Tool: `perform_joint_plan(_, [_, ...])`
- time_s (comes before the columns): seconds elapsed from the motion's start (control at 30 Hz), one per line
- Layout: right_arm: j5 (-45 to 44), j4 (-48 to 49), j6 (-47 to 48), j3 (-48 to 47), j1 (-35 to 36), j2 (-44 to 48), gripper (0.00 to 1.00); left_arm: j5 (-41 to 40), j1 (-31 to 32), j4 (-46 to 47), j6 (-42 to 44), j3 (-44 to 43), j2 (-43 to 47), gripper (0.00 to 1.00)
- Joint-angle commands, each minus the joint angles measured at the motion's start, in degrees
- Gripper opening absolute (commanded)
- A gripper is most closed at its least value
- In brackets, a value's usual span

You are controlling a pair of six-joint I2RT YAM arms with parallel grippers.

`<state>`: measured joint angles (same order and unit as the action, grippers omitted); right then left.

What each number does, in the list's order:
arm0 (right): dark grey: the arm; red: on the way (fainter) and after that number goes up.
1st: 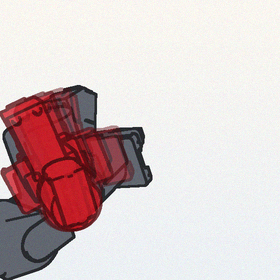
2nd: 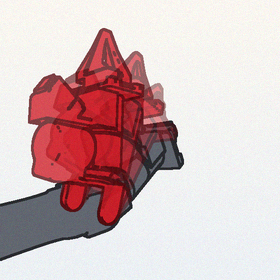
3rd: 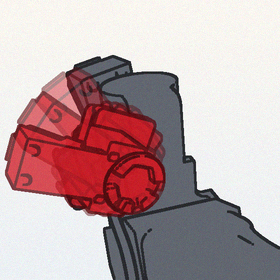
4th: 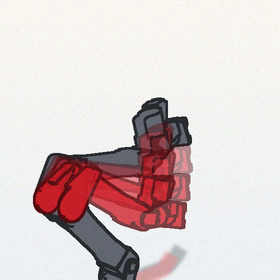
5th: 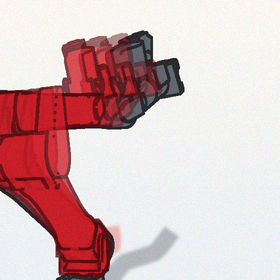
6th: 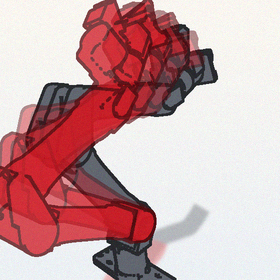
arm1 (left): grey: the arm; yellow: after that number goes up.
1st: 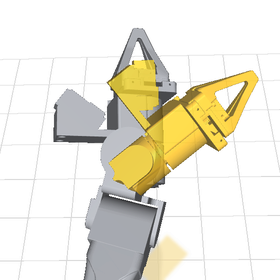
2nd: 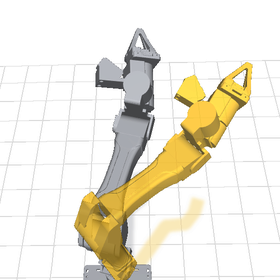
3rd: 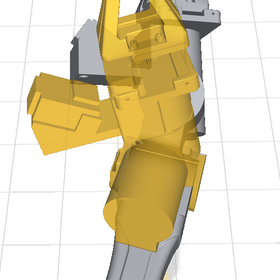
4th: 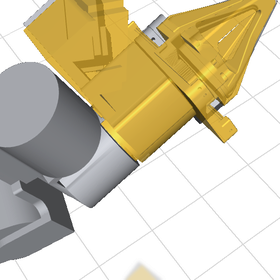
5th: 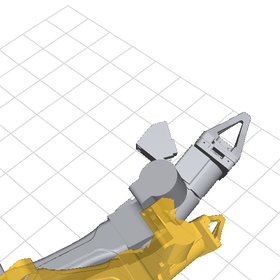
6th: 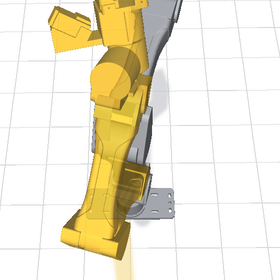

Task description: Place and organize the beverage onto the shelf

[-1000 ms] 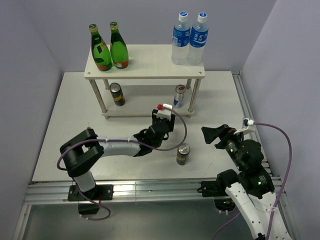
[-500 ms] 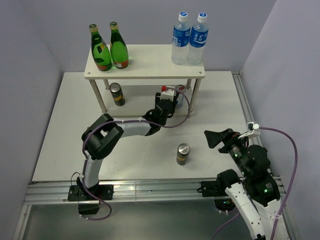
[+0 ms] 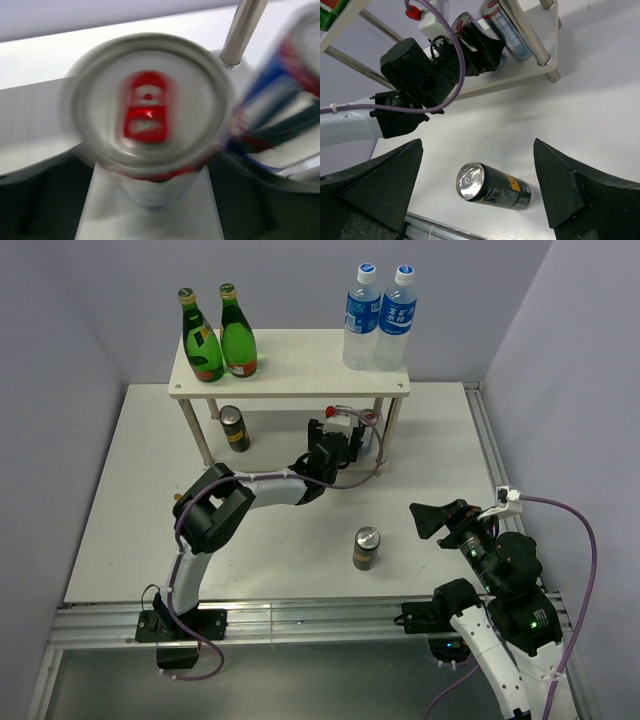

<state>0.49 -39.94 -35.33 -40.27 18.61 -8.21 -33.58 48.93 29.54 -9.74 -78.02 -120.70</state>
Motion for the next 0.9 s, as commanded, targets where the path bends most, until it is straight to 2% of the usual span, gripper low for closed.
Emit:
perform_joint_plan(0.0, [0.39, 0.48, 0.0, -1.13, 0.29, 0.74, 0.98, -0.51, 0.12, 5.7, -0.9, -0.3, 2.05, 0.99])
perform_joint_plan(0.1, [0.56, 0.83, -0.26, -0.69, 0.29, 0.74, 0.98, -1.48, 0.2, 5.79, -1.07, 2.42, 4.24, 0.99])
perform_joint_plan(0.33, [0.74, 1.53, -0.53, 0.63, 0.29, 1.09, 0.98, -3.33, 0.82, 4.92, -2.3, 12.96, 15.84, 0.99])
perform_joint_plan(0.47, [0.21, 1.97, -0.62, 1.16, 0.29, 1.09, 0.98, -6.23, 3.19, 2.99, -2.74, 18.41, 21.99, 0.99])
perform_joint_plan(0.7, [0.12, 3.64, -0.7, 2.74, 0.29, 0.3, 0.98, -9.57, 12.32, -5.18, -7.91, 28.35, 38.67, 0.99])
perform_joint_plan(0.8, [-0.4, 3.64, -0.44, 2.66, 0.29, 0.21, 0.98, -8.08, 17.58, -8.52, -10.03, 33.01, 45.87, 0.99])
perform_joint_plan(0.87, [-0.4, 3.82, -0.35, 2.83, 0.29, 0.21, 0.98, -3.7, 20.75, -8.54, -11.09, 36.87, 48.71, 0.99])
